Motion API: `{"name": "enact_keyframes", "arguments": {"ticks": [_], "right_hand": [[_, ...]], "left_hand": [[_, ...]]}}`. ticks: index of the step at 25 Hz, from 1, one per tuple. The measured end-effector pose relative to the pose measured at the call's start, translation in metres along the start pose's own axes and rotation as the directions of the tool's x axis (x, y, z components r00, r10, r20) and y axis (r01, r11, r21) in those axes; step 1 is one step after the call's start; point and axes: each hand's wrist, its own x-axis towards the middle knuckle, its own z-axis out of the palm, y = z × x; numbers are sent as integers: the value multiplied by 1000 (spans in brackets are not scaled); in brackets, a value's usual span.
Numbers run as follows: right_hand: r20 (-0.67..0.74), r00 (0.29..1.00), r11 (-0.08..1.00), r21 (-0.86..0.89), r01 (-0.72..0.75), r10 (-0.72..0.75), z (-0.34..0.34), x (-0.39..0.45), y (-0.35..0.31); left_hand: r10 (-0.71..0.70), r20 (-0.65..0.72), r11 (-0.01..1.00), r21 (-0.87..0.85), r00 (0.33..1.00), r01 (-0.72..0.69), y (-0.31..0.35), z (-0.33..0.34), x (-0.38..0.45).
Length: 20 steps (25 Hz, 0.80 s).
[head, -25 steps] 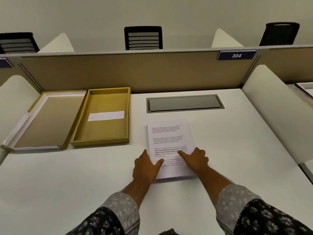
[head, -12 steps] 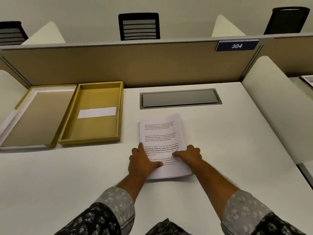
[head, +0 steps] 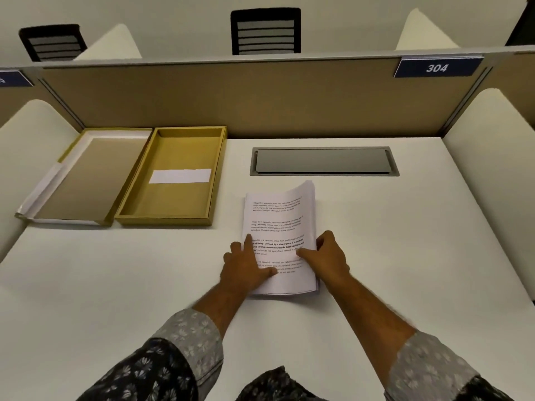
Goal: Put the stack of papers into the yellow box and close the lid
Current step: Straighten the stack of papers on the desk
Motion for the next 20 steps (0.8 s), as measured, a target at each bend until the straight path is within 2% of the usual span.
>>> {"name": "enact_keyframes", "arguments": {"ticks": [2,4,5,8,10,12,13,14,16,18,20], "right_hand": [[21,999,989,139,-42,39,0,0,6],[193,977,951,275,-143,91,-1,1,10],[251,965,954,263,-147,80,-1,1,13],[285,958,981,188,-42,-14,-4,-5,13],[251,965,975,222,22,-79,-4,-12,12],[215,967,947,315,63,-136,-6,-20,7],[209,963,932,351,89,-170,-8,-24,6],[210,956,920,376,115,-205,-10,-28,3],[225,936,894,419,157,-270,-10,-41,-4],[218,913,858,467,212,-344,-2,-52,-9],[206,895,831,495,253,-396,15,-62,-14]], "left_hand": [[-7,12,1000,21,1000,7,1,2,-3],[-7,16,1000,17,1000,7,0,3,-5],[-3,19,1000,-3,1000,3,-1,3,-6],[10,28,989,-149,1000,-6,-4,2,-9],[-4,-7,940,-341,1000,1,-9,-3,-11],[-94,-24,813,-579,995,63,-17,-13,-11],[-129,1,717,-691,992,94,-22,-23,-9],[-134,51,598,-793,990,121,-29,-35,-7],[-38,149,375,-915,988,153,-45,-63,-5],[91,145,297,-948,985,113,-57,-89,-6],[162,70,258,-966,984,26,-66,-110,-8]]}}
